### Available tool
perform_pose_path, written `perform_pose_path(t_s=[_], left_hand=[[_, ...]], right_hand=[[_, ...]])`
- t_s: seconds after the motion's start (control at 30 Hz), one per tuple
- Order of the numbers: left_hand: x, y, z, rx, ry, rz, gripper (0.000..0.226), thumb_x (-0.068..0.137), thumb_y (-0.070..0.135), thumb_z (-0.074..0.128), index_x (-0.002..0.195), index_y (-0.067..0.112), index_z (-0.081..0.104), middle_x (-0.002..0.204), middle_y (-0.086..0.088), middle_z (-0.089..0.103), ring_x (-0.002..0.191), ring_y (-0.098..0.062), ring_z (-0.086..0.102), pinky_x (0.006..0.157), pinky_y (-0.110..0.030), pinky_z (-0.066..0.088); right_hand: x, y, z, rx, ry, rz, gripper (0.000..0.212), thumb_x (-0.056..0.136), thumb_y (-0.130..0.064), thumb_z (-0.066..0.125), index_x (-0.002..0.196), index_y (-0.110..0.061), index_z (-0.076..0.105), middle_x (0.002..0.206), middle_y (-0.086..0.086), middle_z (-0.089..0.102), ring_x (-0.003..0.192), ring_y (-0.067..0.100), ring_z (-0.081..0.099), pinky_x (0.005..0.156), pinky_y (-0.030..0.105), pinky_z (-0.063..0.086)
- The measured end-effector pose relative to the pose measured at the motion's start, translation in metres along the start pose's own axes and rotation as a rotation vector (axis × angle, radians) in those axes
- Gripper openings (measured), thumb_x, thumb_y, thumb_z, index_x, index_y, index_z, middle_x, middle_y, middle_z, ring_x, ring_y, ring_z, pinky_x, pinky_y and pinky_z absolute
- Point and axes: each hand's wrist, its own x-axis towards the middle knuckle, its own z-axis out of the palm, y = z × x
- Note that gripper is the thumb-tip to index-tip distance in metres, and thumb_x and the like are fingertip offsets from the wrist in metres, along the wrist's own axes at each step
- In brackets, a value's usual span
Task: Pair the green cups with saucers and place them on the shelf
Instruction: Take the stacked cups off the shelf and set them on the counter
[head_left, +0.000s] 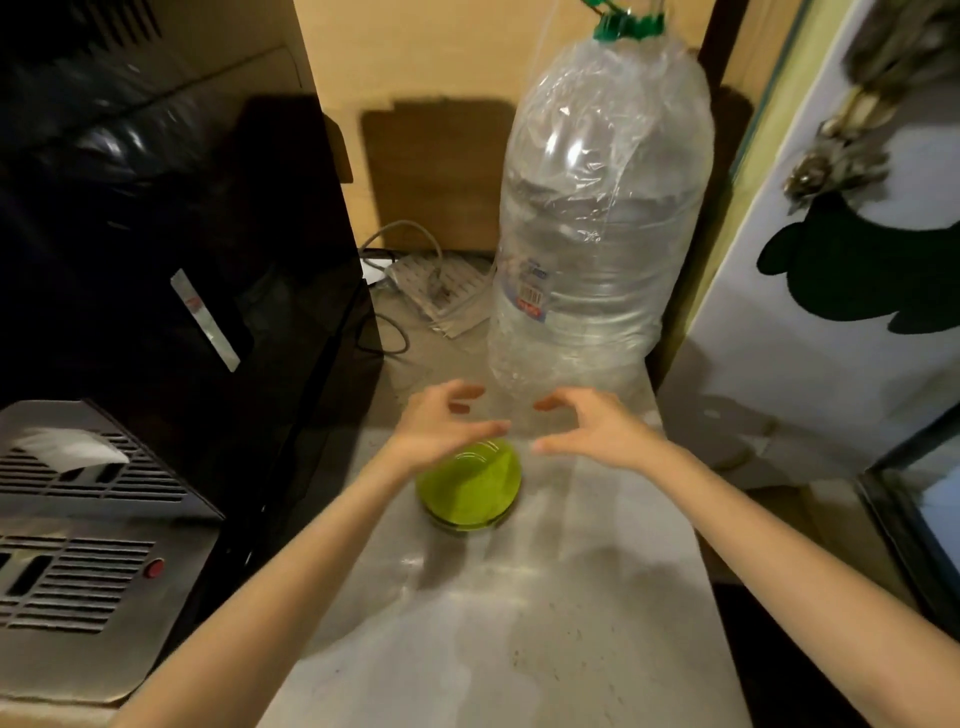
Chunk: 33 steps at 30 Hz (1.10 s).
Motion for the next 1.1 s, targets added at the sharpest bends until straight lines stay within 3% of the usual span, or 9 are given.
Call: perform_pose_path(t_s=[0.13,0.23,0.33,0.37,0.5,0.63,0.8,1.0,1.1], left_hand=[[0.015,0.064,-0.023,-0.042,-0.110,0.123,0.046,0.069,0.023,0.078,0.111,0.010,0.063,0.113,-0.008,0.067,0.094,-0.014,0.063,0.079,-0.021,0.049],[0.019,0.113,-0.043,0.067,-0.099,0.266,0.043,0.067,0.030,0.078,0.104,0.010,0.066,0.104,-0.007,0.071,0.090,-0.014,0.066,0.081,-0.022,0.051],[0.017,0.157,-0.060,0.094,-0.091,0.357,0.042,0.069,0.029,0.077,0.105,0.010,0.066,0.095,0.001,0.069,0.076,-0.005,0.065,0.061,-0.010,0.051],[0.016,0.170,-0.064,0.112,-0.093,0.381,0.041,0.071,0.028,0.075,0.107,0.012,0.065,0.097,0.001,0.068,0.077,-0.005,0.064,0.061,-0.011,0.052],[0.015,0.210,-0.079,0.169,-0.085,0.446,0.043,0.072,0.029,0.074,0.111,0.014,0.063,0.109,-0.005,0.069,0.097,-0.014,0.064,0.088,-0.029,0.051],[0.016,0.259,-0.101,0.177,-0.015,0.550,0.050,0.073,0.029,0.073,0.118,0.015,0.057,0.111,-0.005,0.065,0.097,-0.014,0.061,0.088,-0.029,0.049],[0.011,0.323,-0.134,0.227,0.072,0.694,0.049,0.076,0.021,0.070,0.121,0.011,0.053,0.118,-0.012,0.061,0.101,-0.022,0.061,0.092,-0.040,0.051],[0.007,0.378,-0.163,0.328,0.253,0.843,0.050,0.077,0.032,0.068,0.122,0.015,0.053,0.122,-0.007,0.060,0.102,-0.016,0.057,0.081,-0.025,0.046],[0.009,0.400,-0.178,0.347,0.280,0.867,0.053,0.078,0.036,0.066,0.124,0.014,0.051,0.124,-0.008,0.059,0.106,-0.018,0.058,0.087,-0.028,0.048]], right_hand=[[-0.010,-0.035,-0.057,-0.037,0.044,-0.072,0.057,0.071,-0.031,0.075,0.122,-0.016,0.056,0.126,0.005,0.060,0.115,0.016,0.054,0.094,0.027,0.042],[-0.020,-0.062,-0.099,-0.068,0.107,-0.130,0.054,0.071,-0.029,0.075,0.120,-0.017,0.056,0.119,0.005,0.063,0.108,0.015,0.057,0.091,0.028,0.046],[-0.033,-0.086,-0.139,-0.116,0.159,-0.172,0.054,0.072,-0.028,0.074,0.121,-0.017,0.055,0.118,0.003,0.063,0.105,0.013,0.058,0.087,0.024,0.046],[-0.038,-0.093,-0.152,-0.129,0.181,-0.181,0.055,0.073,-0.028,0.074,0.122,-0.017,0.054,0.119,0.003,0.062,0.105,0.013,0.058,0.087,0.024,0.046],[-0.053,-0.120,-0.198,-0.188,0.282,-0.223,0.058,0.073,-0.029,0.073,0.125,-0.016,0.051,0.118,0.004,0.061,0.103,0.011,0.058,0.086,0.022,0.046],[-0.066,-0.144,-0.240,-0.246,0.386,-0.289,0.058,0.074,-0.030,0.072,0.126,-0.018,0.048,0.119,0.002,0.060,0.102,0.012,0.058,0.083,0.019,0.045],[-0.076,-0.172,-0.288,-0.341,0.554,-0.363,0.063,0.075,-0.027,0.072,0.131,-0.021,0.043,0.122,0.001,0.057,0.103,0.011,0.056,0.086,0.023,0.047],[-0.079,-0.198,-0.344,-0.463,0.754,-0.441,0.066,0.078,-0.023,0.069,0.134,-0.022,0.037,0.128,0.003,0.055,0.108,0.013,0.054,0.085,0.023,0.043],[-0.077,-0.206,-0.366,-0.556,0.836,-0.442,0.064,0.080,-0.026,0.065,0.136,-0.023,0.033,0.131,0.002,0.053,0.113,0.015,0.053,0.093,0.033,0.048]])
